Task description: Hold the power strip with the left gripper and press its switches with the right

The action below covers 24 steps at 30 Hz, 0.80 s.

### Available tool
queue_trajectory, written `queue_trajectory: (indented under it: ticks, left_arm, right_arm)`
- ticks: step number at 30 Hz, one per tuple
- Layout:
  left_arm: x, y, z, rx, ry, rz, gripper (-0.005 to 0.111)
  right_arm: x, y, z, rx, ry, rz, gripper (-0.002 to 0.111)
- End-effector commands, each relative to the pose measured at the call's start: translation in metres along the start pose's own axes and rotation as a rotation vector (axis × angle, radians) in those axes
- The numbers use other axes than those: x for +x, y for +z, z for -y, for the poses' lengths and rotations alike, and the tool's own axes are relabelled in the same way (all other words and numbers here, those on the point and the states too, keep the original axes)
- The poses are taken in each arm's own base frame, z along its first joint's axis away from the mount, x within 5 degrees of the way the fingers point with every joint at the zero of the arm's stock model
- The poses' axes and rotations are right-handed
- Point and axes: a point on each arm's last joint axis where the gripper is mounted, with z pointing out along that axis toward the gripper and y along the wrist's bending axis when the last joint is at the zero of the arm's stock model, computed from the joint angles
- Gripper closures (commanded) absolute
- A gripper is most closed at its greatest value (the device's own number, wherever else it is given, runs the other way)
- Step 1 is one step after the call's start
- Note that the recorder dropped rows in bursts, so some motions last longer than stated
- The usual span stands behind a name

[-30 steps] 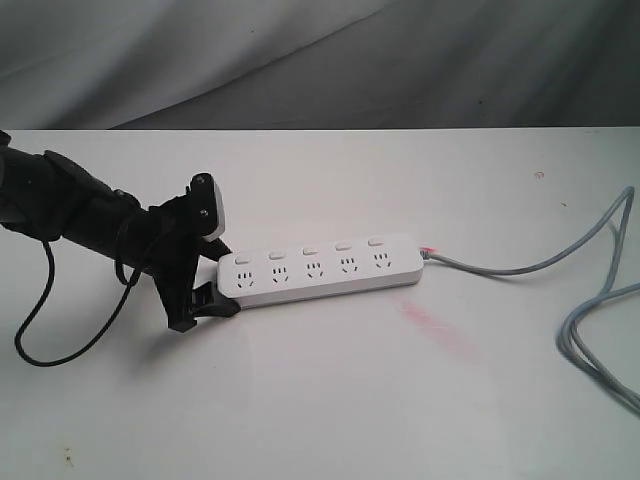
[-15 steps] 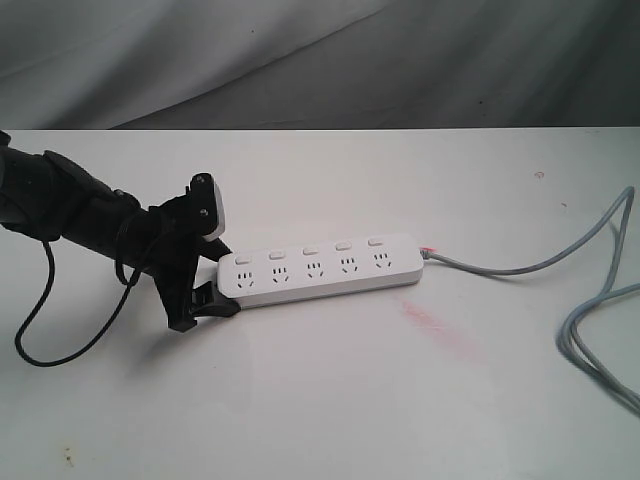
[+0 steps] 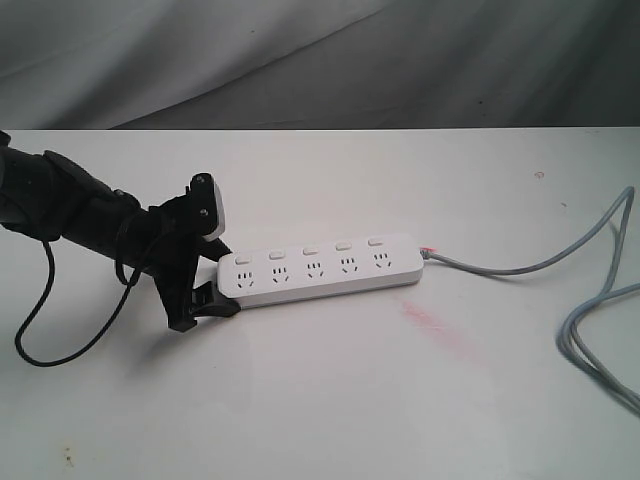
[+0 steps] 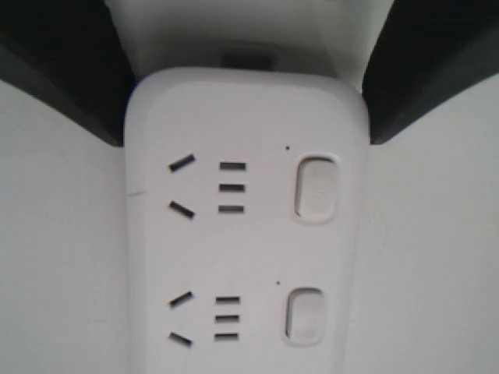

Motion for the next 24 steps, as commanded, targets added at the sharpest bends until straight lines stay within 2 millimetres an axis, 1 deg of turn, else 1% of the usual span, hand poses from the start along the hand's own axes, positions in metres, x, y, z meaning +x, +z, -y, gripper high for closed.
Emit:
queue_trajectory:
  ticks: [1, 21, 24]
  left_arm:
    - [-0.0015, 0.0019, 0.0009, 0.007, 0.0, 0.0, 0.041]
    - [-0.0015, 0.0019, 0.0009, 0.007, 0.0, 0.0, 0.041]
    - [-0.0015, 0.0019, 0.0009, 0.007, 0.0, 0.0, 0.041]
  right_arm:
    - [0.0005, -0.0003, 0.0006, 0.009, 0.003, 0.005, 0.108]
    - [0.0005, -0.0003, 0.0006, 0.009, 0.003, 0.005, 0.108]
    - [0.004, -0.0003, -0.0002, 0.0, 0.003, -0.038, 0.108]
